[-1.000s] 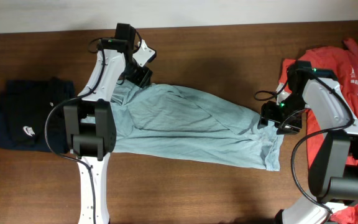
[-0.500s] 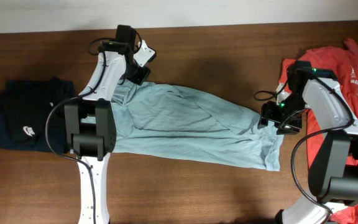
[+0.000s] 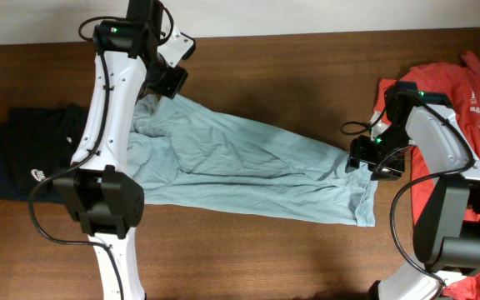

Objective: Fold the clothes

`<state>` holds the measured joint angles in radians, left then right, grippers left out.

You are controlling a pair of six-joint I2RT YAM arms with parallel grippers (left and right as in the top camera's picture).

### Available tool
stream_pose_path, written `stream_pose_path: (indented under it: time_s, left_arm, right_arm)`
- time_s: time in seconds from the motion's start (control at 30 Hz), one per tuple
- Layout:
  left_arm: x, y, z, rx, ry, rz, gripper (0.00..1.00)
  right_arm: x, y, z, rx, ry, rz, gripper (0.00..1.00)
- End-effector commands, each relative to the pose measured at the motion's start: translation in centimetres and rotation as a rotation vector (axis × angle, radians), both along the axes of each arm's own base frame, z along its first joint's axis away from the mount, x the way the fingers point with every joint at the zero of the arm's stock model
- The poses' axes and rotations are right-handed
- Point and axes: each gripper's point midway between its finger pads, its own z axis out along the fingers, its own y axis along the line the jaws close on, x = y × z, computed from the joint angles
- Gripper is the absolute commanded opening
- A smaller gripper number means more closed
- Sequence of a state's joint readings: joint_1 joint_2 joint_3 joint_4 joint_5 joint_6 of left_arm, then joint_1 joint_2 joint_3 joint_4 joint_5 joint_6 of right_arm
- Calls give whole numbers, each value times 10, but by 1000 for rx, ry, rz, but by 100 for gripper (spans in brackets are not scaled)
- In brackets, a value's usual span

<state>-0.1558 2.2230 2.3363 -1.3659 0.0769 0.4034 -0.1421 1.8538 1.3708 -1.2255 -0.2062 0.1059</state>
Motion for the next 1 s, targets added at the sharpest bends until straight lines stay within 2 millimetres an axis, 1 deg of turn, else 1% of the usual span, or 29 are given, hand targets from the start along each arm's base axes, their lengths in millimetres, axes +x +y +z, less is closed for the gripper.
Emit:
stream_pose_path:
  time_s: [0.0, 0.13, 0.23, 0.37, 0.43, 0.5, 0.57, 0.7, 0.77, 0.83, 0.9, 0.97]
  left_arm:
    - [-18, 4, -9, 11, 89, 31, 0]
    - [-27, 5, -11, 15, 127, 34, 0]
    - [-27, 6, -11, 15, 129, 34, 0]
    - [-25, 5, -11, 13, 121, 34, 0]
    - [-25, 5, -10, 13, 119, 34, 0]
    - [-25, 5, -10, 13, 119, 34, 0]
    - [-25, 5, -10, 13, 118, 34, 0]
    - [-24, 5, -10, 12, 114, 34, 0]
    - [-23, 5, -10, 12, 112, 34, 0]
    - [-23, 5, -10, 12, 111, 34, 0]
    - [-23, 5, -10, 12, 109, 33, 0]
    - [-22, 5, -10, 12, 107, 33, 0]
  right_arm:
    - [1, 0, 2, -10, -5, 0, 67]
    - [0, 0, 2, -10, -2, 0, 67]
    - [-3, 0, 3, -8, 10, 0, 67]
    - [-12, 2, 1, -2, 47, 0, 67]
    - [-15, 4, -3, 6, 53, 0, 67]
    - [-20, 10, -11, 41, 60, -5, 68]
    - [-19, 16, -18, 76, 48, -10, 68]
    - [-3, 22, -34, 111, -46, -10, 67]
    - [1, 24, -36, 125, -68, -11, 66]
    - [4, 23, -36, 119, -82, -9, 62]
    - [0, 24, -37, 121, -65, -11, 61]
    - [-10, 25, -41, 125, -31, -13, 61]
